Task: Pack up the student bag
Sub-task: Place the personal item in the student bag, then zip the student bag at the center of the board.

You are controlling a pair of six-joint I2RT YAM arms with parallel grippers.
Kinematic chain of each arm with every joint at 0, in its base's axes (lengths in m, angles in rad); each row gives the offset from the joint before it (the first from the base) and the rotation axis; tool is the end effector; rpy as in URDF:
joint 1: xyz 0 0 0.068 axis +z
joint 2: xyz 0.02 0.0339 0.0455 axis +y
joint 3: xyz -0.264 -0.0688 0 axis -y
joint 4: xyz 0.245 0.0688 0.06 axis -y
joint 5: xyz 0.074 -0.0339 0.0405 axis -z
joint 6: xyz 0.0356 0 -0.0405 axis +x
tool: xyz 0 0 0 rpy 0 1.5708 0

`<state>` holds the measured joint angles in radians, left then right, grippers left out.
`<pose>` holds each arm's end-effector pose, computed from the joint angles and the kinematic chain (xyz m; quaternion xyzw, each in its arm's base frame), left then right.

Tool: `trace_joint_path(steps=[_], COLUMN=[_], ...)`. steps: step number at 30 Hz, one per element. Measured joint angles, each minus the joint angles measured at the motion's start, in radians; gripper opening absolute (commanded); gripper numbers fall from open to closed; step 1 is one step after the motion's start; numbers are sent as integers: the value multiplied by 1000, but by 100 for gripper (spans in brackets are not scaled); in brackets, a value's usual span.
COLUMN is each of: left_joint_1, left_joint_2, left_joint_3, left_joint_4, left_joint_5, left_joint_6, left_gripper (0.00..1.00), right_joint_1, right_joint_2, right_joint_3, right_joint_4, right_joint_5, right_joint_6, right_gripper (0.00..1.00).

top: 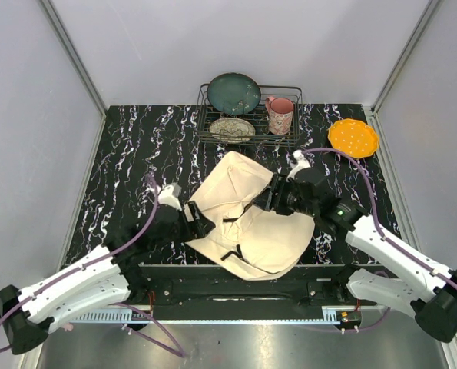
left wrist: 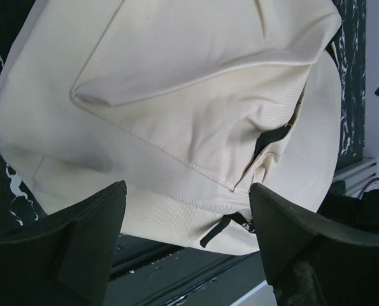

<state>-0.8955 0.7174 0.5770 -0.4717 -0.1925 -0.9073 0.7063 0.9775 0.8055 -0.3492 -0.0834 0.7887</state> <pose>0.1061 -0.1216 0.2496 -0.0495 0.8829 -0.3071 0.3517 0.1647 0.1444 0.2951 0.0147 0.8648 0.3668 0.3426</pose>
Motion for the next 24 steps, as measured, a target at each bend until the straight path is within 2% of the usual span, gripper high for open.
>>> trace_joint_path(steps=[5,13,24], left_joint_1=[-1,-26,-56], left_joint_2=[-68,32,37], left_joint_3=[-56,-56,-61], left_joint_4=[-10,-37,-198], left_joint_5=[-4,-6,-51], left_joint_6=[-138,-249,-380], left_gripper=[81,84,88], right_joint_1=[42,50,55], right_joint_2=[59,63,66], right_joint_3=[44,43,43], right_joint_4=[-16,-34,-33], right_joint_5=[-48,-61,-89], right_joint_6=[-79,-92,-92], right_gripper=[56,59,59])
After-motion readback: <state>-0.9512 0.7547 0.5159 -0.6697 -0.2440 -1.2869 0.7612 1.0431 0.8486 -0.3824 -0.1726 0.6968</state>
